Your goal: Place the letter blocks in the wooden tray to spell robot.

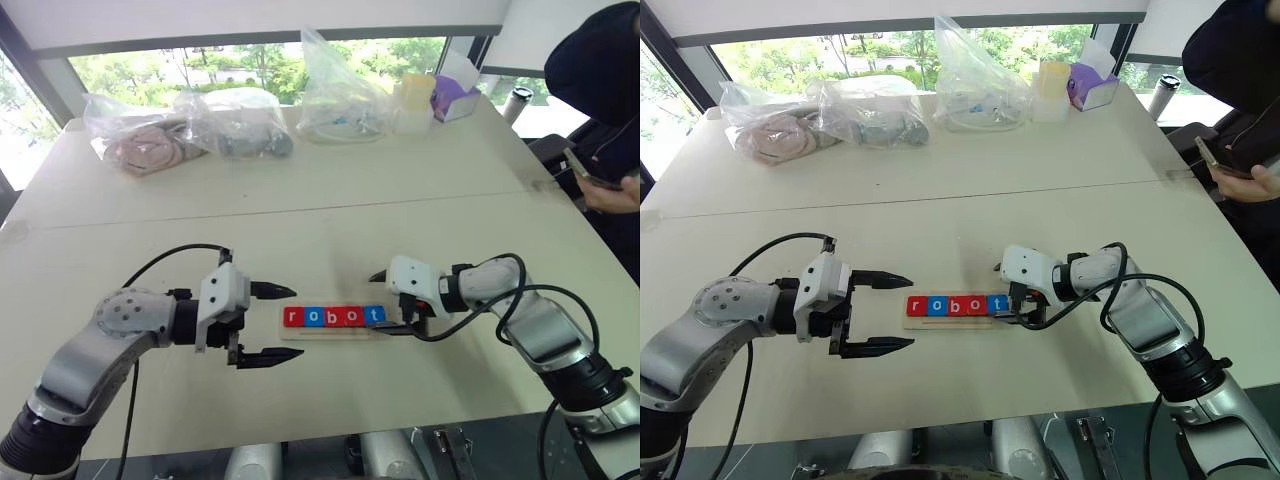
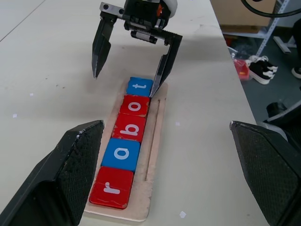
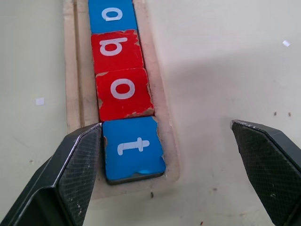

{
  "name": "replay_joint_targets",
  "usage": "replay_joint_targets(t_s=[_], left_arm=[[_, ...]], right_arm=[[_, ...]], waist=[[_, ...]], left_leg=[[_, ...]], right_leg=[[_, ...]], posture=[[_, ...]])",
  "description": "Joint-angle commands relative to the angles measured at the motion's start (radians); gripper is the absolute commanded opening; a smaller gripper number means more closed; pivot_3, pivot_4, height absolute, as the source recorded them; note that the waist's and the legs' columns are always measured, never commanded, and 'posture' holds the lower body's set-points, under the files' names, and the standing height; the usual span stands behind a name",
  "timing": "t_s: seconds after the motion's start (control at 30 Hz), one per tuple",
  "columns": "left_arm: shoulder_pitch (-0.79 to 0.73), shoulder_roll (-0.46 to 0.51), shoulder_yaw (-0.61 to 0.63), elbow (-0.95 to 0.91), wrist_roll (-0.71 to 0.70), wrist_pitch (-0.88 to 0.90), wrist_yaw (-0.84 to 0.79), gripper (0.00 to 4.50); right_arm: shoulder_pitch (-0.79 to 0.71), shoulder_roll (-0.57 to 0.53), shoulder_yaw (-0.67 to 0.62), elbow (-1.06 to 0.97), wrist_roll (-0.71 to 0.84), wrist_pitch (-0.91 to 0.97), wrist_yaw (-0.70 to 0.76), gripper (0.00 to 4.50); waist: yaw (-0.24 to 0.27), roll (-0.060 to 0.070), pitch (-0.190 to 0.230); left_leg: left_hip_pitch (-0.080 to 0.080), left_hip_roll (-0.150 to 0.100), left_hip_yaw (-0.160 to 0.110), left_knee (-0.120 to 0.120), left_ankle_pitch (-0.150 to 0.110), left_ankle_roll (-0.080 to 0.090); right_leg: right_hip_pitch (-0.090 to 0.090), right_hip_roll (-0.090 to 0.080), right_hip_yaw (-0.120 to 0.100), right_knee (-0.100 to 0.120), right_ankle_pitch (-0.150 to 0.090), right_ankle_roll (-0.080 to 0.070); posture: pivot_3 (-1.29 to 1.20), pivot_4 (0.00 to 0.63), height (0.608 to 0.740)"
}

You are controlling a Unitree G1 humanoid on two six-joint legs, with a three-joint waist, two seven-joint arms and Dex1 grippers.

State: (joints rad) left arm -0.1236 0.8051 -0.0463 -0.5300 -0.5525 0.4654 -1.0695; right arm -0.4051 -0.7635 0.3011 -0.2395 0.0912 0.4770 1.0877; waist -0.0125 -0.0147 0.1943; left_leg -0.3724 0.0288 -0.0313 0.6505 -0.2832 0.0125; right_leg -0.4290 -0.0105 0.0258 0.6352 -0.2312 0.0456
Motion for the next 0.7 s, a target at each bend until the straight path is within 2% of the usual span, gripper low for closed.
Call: replay_joint_targets(t_s=[0.03, 0.27, 0.43, 0.57, 0.7], left_arm=[[-0.001, 0.007, 0.010, -0.027, -0.007, -0.002, 0.000, 4.50], [0.046, 0.039, 0.065, -0.047, -0.039, 0.028, 0.004, 4.50], [0.096, 0.076, 0.144, -0.055, -0.095, 0.075, 0.003, 4.50], [0.141, 0.096, 0.214, -0.051, -0.097, 0.077, 0.010, 4.50], [0.154, 0.099, 0.233, -0.047, -0.114, 0.083, 0.006, 4.50]], right_arm=[[-0.008, -0.012, -0.039, -0.075, 0.041, 0.042, 0.009, 4.46], [0.111, -0.165, -0.185, -0.276, 0.206, 0.197, 0.085, 4.46], [0.237, -0.301, -0.358, -0.365, 0.352, 0.286, 0.161, 4.46], [0.284, -0.332, -0.466, -0.399, 0.409, 0.329, 0.131, 4.46], [0.285, -0.335, -0.488, -0.404, 0.439, 0.348, 0.102, 4.46]], waist=[[0.001, 0.000, 0.000], [0.003, 0.000, 0.000], [0.001, 0.000, 0.000], [-0.001, 0.000, 0.000], [0.001, 0.000, 0.000]], left_leg=[[0.000, 0.000, 0.000, 0.000, 0.000, 0.000], [-0.001, 0.000, -0.001, 0.000, 0.000, 0.000], [0.000, 0.000, -0.001, 0.000, 0.000, 0.000], [0.001, 0.000, 0.000, 0.000, 0.000, 0.000], [0.000, 0.000, 0.000, 0.000, 0.000, 0.000]], right_leg=[[0.000, 0.000, 0.000, 0.000, 0.000, 0.000], [0.000, 0.000, 0.000, 0.000, 0.000, 0.000], [0.000, 0.000, 0.000, 0.000, -0.002, -0.002], [0.000, 0.000, 0.000, 0.000, -0.002, -0.001], [0.000, 0.000, 0.000, 0.000, -0.002, -0.001]], posture=[[0.00, 0.150, 0.740], [0.00, 0.150, 0.740], [0.00, 0.150, 0.740], [0.00, 0.150, 0.740], [0.00, 0.150, 0.740]])
